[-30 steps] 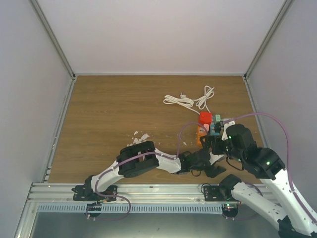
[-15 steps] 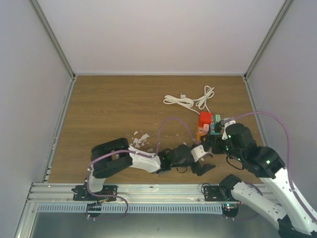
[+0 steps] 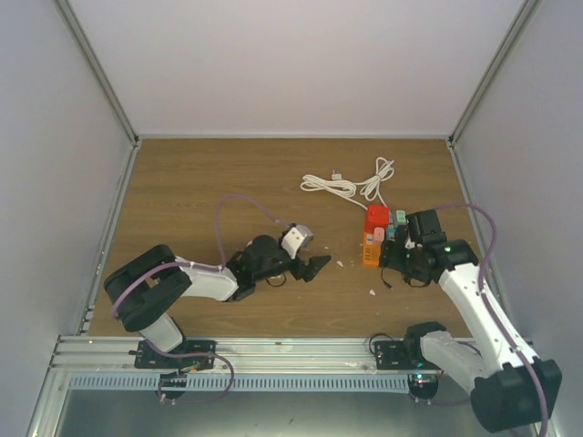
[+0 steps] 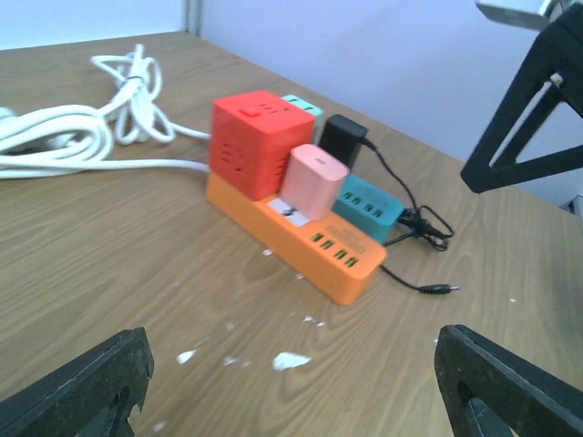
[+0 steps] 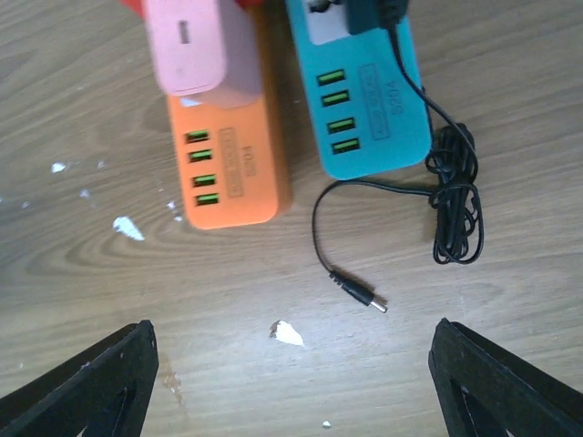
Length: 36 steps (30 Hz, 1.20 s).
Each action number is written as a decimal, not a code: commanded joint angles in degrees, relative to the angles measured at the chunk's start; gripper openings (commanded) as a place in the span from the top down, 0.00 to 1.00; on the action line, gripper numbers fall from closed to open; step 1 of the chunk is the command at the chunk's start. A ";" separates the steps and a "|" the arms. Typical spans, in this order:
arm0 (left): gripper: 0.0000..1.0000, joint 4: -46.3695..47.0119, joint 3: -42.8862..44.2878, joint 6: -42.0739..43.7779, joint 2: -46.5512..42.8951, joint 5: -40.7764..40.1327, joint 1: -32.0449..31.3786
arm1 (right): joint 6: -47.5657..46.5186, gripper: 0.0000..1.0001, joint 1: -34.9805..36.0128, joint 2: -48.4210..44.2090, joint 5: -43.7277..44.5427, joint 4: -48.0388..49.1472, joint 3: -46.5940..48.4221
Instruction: Insert the plug
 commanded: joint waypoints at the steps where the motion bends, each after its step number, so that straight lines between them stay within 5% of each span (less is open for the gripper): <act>1: 0.12 7.66 -4.86 -0.46 -2.46 5.71 5.64 | 3.96 0.16 -2.87 4.07 -0.16 3.82 -1.29; 5: 0.12 10.02 -7.97 -1.46 -2.38 7.30 8.94 | 10.71 0.30 -2.85 6.37 4.00 8.17 -4.66; 13: 0.12 11.94 -12.10 -2.43 -4.88 10.97 12.70 | 15.53 0.37 -3.45 11.69 11.77 11.90 -9.65; 18: 0.11 12.87 -13.40 -3.06 -5.57 11.87 13.78 | 15.45 0.54 -5.37 15.24 13.12 14.81 -9.66; 36: 0.11 12.32 -13.81 -3.61 -5.56 12.46 15.29 | 17.65 0.55 -9.20 23.63 29.30 14.97 -5.05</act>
